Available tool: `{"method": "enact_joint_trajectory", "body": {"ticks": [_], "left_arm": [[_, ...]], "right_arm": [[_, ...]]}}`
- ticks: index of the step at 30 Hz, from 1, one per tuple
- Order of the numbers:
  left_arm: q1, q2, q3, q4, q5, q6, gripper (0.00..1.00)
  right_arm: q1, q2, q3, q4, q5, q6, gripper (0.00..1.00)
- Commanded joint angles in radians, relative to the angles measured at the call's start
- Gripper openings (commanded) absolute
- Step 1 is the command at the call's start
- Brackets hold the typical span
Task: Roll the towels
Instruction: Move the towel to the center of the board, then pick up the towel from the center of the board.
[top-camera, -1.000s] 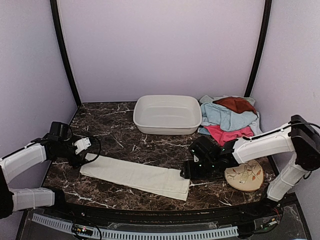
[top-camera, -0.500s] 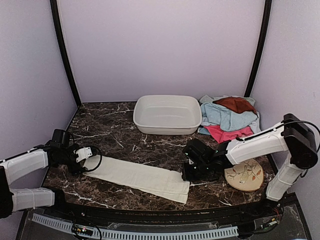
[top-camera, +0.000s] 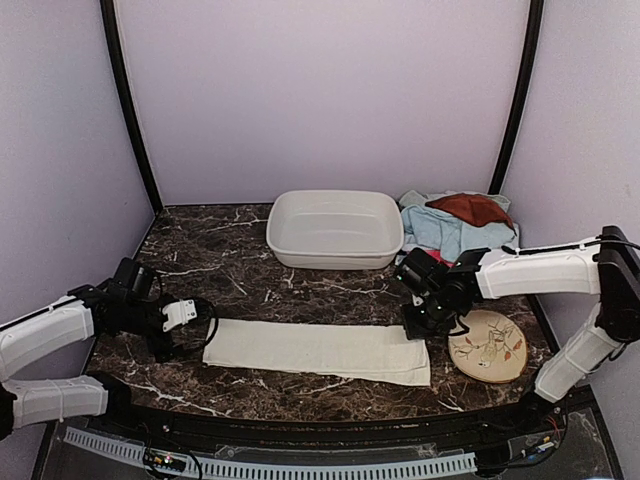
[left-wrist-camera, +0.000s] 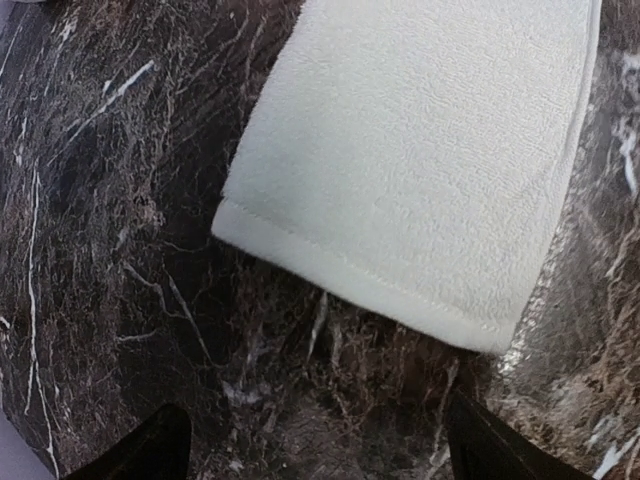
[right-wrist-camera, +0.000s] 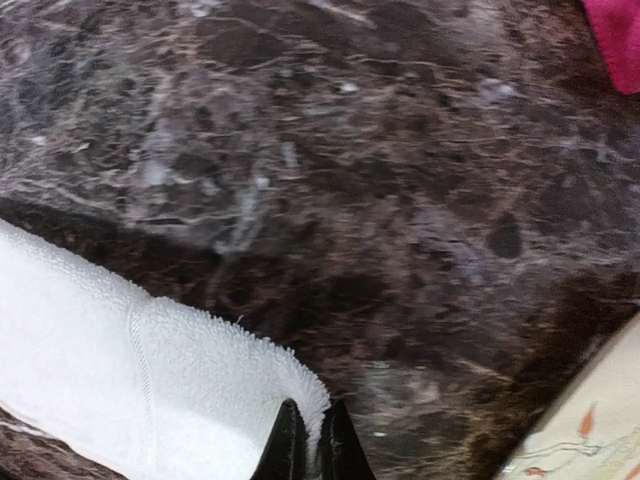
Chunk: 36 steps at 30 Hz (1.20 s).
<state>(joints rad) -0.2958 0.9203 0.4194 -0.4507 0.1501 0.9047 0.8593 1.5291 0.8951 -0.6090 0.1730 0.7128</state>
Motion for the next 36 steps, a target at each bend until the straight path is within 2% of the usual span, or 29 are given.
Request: {"method": "enact_joint_trajectory", "body": {"ticks": [1,6,10,15,17,27,36], "left_arm": [[-0.005,0.031,0.189,-0.194,0.175,-0.195,0.92],[0.0,0.046,0.293,-0.269,0.175,-0.213,0.91],[0.045,0.023,0.271,-0.25,0.17,-0.182,0.91],[0.2,0.086,0.297,-0.276,0.249,-0.121,0.9],[0.232,0.095,0.299,-0.27,0.25,-0.103,0.9],[0.243,0.103,0.25,-0.199,0.233,-0.09,0.9],[0.257,0.086,0.222,-0.169,0.221,-0.07,0.9]], "right_arm": [[-0.062,-0.033,0.048,-0.232,0.145,-0.099,0.0],[-0.081,-0.016,0.148,-0.325,0.195,-0.126,0.0],[-0.041,0.019,0.248,-0.298,0.071,-0.126,0.0],[0.018,0.087,0.391,-0.238,-0.104,-0.113,0.0],[0.037,0.118,0.429,-0.211,-0.171,-0.102,0.0],[0.12,0.303,0.607,-0.097,-0.328,-0.041,0.0],[0.182,0.462,0.798,-0.068,-0.411,-0.025,0.0]]}}
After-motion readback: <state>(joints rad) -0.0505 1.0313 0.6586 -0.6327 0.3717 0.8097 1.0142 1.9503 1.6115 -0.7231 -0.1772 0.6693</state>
